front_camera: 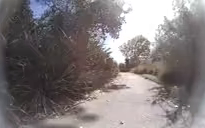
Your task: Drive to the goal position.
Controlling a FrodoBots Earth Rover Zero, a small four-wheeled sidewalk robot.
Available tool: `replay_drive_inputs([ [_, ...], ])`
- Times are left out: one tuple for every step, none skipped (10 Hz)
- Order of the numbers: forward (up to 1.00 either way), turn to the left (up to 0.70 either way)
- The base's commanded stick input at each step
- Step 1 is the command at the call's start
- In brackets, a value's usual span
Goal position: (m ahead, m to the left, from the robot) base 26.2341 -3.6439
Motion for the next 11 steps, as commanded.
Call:
replay_drive_inputs([
  [0.64, -0.03],
  [0.68, -0.04],
  [0.68, -0.04],
  [0.63, -0.04],
  [0.67, -0.05],
  [0.69, -0.05],
  [0.70, -0.05],
  [0.70, -0.05],
  [0.69, -0.05],
  [0.70, -0.05],
  [0.70, -0.07],
])
